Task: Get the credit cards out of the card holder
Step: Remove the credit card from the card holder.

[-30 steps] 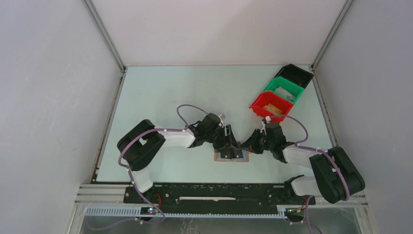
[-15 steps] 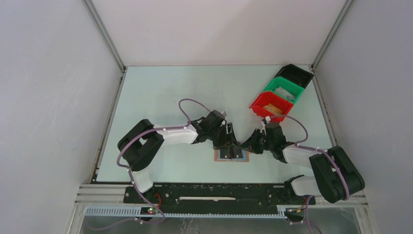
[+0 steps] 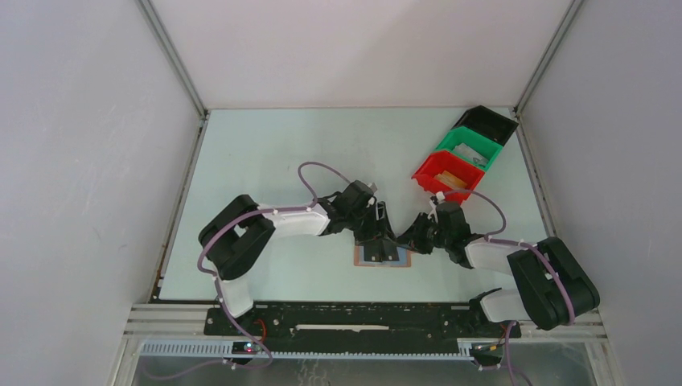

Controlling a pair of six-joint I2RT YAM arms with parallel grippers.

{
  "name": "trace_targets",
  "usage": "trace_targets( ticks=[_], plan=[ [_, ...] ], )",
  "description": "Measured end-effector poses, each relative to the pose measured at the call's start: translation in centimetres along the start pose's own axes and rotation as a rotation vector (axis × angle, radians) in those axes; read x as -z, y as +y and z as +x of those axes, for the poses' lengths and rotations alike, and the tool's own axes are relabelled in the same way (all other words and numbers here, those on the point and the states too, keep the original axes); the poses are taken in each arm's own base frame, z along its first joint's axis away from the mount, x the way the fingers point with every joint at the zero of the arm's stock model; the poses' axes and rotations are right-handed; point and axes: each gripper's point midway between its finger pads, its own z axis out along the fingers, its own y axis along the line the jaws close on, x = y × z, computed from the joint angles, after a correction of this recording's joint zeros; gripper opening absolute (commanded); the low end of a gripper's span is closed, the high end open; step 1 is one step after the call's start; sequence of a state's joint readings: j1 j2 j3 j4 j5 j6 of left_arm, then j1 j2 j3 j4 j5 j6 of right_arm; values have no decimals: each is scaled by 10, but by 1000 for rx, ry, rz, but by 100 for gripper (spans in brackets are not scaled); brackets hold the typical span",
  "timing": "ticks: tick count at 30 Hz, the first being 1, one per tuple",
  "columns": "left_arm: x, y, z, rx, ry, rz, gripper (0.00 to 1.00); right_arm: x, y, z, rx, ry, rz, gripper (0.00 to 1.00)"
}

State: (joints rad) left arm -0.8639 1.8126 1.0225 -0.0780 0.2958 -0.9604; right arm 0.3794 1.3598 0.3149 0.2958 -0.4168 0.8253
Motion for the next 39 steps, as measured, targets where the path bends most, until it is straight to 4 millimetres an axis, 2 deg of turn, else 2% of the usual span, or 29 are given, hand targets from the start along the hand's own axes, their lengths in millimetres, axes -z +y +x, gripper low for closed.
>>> trace_targets(
  ticks=[5, 9, 16, 18, 29, 39],
  plan=[
    [0, 1, 0, 2, -1, -3, 56, 0, 0, 0, -1, -1, 1, 26],
    [-2, 7, 1, 12, -7, -11, 41, 0, 0, 0, -4, -1, 1, 27],
    [-3, 20, 2, 26, -15, -51, 7, -1, 1, 0, -6, -2, 2, 27],
    [-3, 22, 2, 36, -15, -52, 1, -1, 1, 0, -6, -3, 3, 27],
    [5, 26, 2, 39, -46, -14, 0, -2, 2, 3, -4, 7, -4, 26],
    [27, 44, -3, 53, -64, -7, 0, -4, 4, 4, -6, 14, -16, 26]
  ],
)
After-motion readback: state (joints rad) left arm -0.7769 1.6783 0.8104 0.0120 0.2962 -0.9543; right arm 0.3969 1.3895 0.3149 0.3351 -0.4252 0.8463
